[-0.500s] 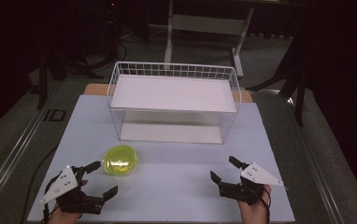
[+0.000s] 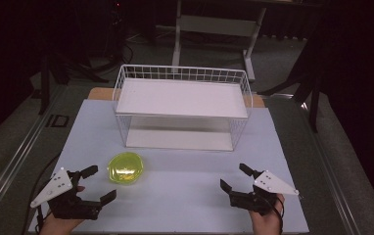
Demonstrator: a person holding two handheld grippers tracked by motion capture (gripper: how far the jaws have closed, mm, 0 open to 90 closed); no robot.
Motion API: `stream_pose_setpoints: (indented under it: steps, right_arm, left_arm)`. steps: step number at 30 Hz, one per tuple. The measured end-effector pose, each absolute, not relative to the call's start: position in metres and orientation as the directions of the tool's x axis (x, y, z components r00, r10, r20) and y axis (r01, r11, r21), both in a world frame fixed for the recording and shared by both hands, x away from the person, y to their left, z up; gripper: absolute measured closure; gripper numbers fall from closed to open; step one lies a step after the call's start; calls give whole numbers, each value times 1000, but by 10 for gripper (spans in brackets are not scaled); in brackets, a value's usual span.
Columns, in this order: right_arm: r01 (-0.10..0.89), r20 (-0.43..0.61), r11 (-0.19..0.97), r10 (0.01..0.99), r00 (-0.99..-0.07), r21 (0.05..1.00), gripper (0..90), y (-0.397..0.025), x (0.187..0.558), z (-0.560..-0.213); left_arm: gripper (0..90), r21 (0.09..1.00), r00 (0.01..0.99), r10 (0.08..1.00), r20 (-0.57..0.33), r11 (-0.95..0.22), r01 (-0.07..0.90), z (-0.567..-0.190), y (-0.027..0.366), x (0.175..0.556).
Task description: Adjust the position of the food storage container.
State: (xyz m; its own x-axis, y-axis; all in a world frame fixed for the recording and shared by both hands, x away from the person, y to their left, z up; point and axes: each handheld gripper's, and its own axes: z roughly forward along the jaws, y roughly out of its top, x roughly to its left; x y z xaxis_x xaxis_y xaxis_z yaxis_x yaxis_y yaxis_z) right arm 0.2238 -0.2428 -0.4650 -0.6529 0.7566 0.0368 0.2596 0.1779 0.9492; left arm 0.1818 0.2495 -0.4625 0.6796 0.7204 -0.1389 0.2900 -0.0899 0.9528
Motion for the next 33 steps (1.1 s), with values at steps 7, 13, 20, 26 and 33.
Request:
stream_pose_setpoints:
  steps: [7, 13, 20, 26, 33]
  right_arm:
    - [251, 33, 171, 764, -645, 953, 144, -246, 225, -462]
    - [253, 33, 171, 767, -640, 952, 148, -245, 225, -463]
    - [238, 29, 162, 768, -640, 958, 148, -245, 223, -461]
    - [247, 33, 166, 765, -643, 955, 149, -244, 224, -463]
    - [243, 30, 169, 760, -649, 955, 149, -242, 224, -463]
  left_arm:
    - [364, 927, 685, 714, -143, -145, 345, -481, 271, 192]
    - [618, 903, 675, 726, -129, -196, 383, -492, 281, 200]
    - [804, 840, 630, 769, -107, -270, 472, -508, 282, 212]
    - [900, 803, 596, 795, -110, -282, 524, -520, 280, 227]
    - [900, 777, 597, 795, -109, -306, 550, -527, 266, 239]
